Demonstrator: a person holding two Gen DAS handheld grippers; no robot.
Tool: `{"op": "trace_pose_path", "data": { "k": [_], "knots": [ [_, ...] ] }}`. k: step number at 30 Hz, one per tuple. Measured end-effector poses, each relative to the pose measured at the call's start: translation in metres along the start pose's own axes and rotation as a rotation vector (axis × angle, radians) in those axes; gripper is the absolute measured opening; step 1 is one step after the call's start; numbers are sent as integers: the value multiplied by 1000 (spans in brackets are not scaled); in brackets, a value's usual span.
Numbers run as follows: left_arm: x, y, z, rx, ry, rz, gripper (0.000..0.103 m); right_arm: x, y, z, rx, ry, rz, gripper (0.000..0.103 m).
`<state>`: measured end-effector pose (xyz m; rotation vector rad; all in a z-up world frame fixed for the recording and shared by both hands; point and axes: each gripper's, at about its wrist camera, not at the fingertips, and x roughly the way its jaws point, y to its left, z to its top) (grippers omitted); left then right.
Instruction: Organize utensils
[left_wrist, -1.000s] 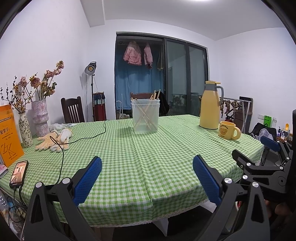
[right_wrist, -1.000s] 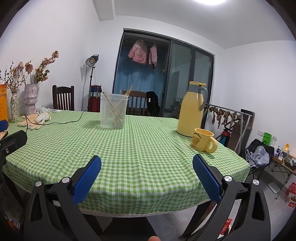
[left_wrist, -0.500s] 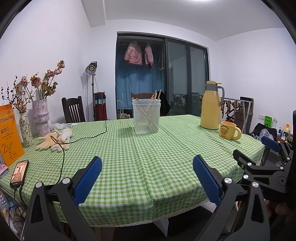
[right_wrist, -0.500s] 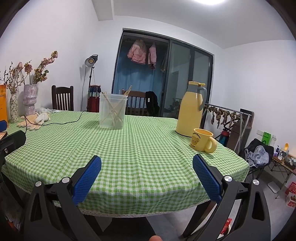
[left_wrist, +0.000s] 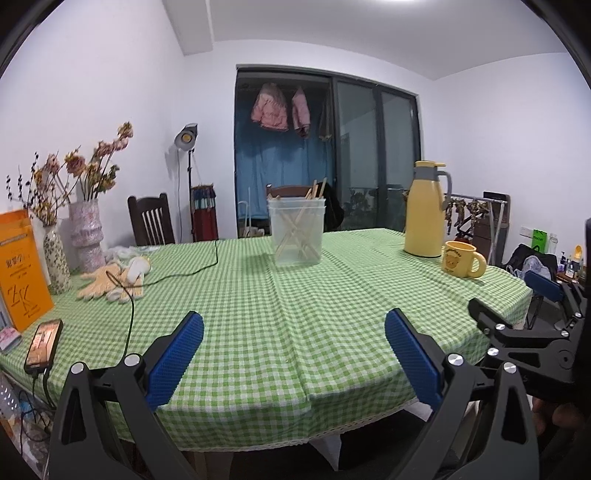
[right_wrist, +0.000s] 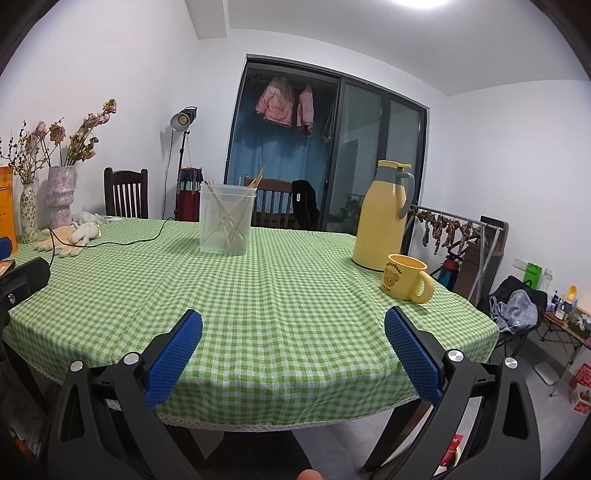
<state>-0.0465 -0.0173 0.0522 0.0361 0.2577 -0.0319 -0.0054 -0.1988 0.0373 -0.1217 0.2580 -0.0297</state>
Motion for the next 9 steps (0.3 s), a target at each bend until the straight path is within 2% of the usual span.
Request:
{"op": "trace_pose_path", "data": {
  "k": [6,9],
  "knots": [
    [21,13,8,-36,14,-37,96,10,-4,2,9,5,-11,95],
    [53,34,20,-53,-2,10,96,35,-11,9,35,25,-22,95]
  ]
}}
